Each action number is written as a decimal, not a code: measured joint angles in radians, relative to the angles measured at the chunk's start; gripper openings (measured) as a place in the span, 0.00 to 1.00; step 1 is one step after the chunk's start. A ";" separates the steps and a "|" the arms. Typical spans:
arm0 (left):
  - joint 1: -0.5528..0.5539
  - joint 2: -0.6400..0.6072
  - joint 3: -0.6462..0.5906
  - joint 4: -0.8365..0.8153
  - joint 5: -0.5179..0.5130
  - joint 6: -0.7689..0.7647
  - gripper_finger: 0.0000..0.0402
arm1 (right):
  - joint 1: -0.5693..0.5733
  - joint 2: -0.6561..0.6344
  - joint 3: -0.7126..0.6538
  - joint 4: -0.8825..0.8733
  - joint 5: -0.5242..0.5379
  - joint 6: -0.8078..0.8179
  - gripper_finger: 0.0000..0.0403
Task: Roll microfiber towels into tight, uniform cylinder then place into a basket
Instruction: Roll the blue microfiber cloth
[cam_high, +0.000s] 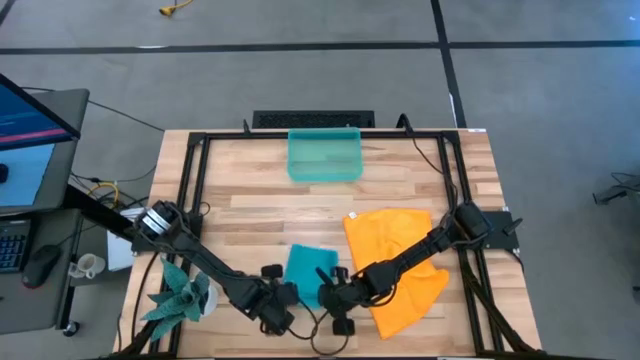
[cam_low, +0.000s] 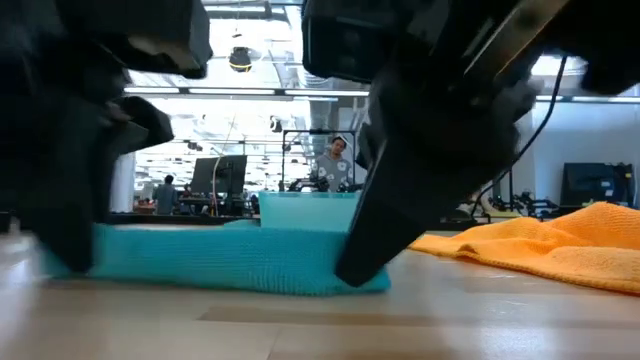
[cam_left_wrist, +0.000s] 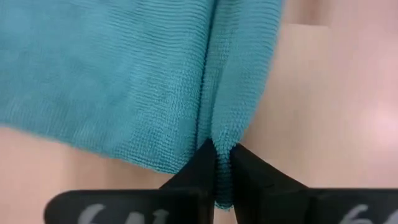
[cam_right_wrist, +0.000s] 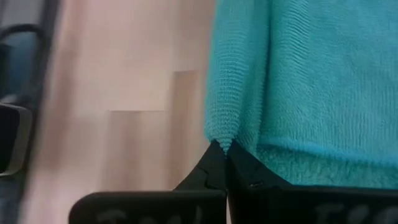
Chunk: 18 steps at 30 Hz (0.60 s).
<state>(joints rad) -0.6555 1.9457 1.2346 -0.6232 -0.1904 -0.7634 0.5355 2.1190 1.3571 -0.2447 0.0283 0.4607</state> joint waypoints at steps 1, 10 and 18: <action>0.002 -0.011 0.000 0.002 0.033 -0.026 0.05 | 0.002 0.001 0.006 0.002 -0.020 0.014 0.02; 0.075 -0.060 0.000 -0.003 0.298 -0.245 0.04 | 0.020 0.001 0.013 0.074 -0.091 0.083 0.02; 0.169 -0.062 -0.080 0.034 0.431 -0.346 0.04 | 0.018 0.001 0.013 0.075 -0.081 0.186 0.02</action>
<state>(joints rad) -0.4869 1.8840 1.1542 -0.5890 0.2411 -1.1091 0.5532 2.1201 1.3705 -0.1699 -0.0530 0.6470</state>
